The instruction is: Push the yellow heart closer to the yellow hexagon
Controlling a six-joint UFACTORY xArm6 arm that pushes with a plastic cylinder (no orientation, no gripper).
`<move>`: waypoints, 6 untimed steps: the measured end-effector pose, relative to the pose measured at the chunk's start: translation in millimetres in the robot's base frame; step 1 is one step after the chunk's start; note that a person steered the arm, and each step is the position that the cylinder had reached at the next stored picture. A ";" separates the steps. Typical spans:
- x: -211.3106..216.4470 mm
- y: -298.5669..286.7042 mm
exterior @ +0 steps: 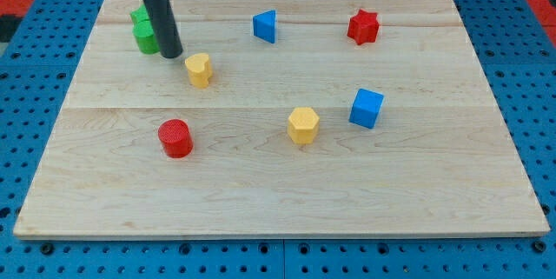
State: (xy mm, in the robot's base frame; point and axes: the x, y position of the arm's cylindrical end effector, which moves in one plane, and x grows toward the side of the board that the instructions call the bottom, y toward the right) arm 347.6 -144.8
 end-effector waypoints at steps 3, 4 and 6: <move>58.3 83.0; 57.5 88.6; 57.5 105.7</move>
